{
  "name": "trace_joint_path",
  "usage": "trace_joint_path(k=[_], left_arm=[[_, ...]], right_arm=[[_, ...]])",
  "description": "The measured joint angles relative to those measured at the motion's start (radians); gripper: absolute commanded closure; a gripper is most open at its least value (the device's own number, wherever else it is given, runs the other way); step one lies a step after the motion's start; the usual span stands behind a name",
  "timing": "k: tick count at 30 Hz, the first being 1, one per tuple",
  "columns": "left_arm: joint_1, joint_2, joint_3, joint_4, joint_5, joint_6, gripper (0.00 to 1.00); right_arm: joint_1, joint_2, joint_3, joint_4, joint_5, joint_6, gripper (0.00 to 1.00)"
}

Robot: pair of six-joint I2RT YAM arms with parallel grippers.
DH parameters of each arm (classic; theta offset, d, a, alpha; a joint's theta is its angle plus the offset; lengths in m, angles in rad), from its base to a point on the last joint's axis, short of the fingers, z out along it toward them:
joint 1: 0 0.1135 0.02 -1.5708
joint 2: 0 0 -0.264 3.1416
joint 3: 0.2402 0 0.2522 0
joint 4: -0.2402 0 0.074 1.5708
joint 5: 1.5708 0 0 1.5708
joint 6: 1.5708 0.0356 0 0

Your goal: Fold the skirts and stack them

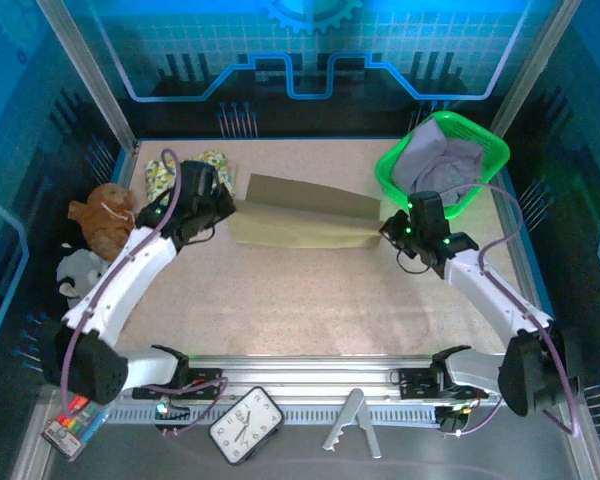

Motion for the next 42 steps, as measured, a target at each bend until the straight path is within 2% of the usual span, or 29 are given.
trace_joint_path(k=[5, 13, 29, 40, 42], left_arm=[[0.016, 0.171, 0.163, 0.042, -0.013, 0.077, 1.00], [0.043, 0.384, 0.300, 0.042, -0.014, 0.126, 1.00], [0.064, 0.637, 0.525, 0.020, -0.018, 0.166, 1.00], [0.075, 0.808, 0.644, 0.016, -0.018, 0.161, 1.00], [0.075, 0.829, 0.660, 0.015, -0.018, 0.159, 1.00]], right_arm=[[-0.007, 0.126, 0.102, 0.019, 0.037, -0.004, 1.00], [-0.018, 0.324, 0.286, -0.010, 0.055, -0.035, 1.00], [-0.027, 0.523, 0.360, -0.023, 0.081, -0.037, 1.00], [-0.029, 0.636, 0.428, 0.003, 0.082, -0.033, 0.96], [-0.029, 0.651, 0.434, 0.005, 0.084, -0.033, 0.93]])
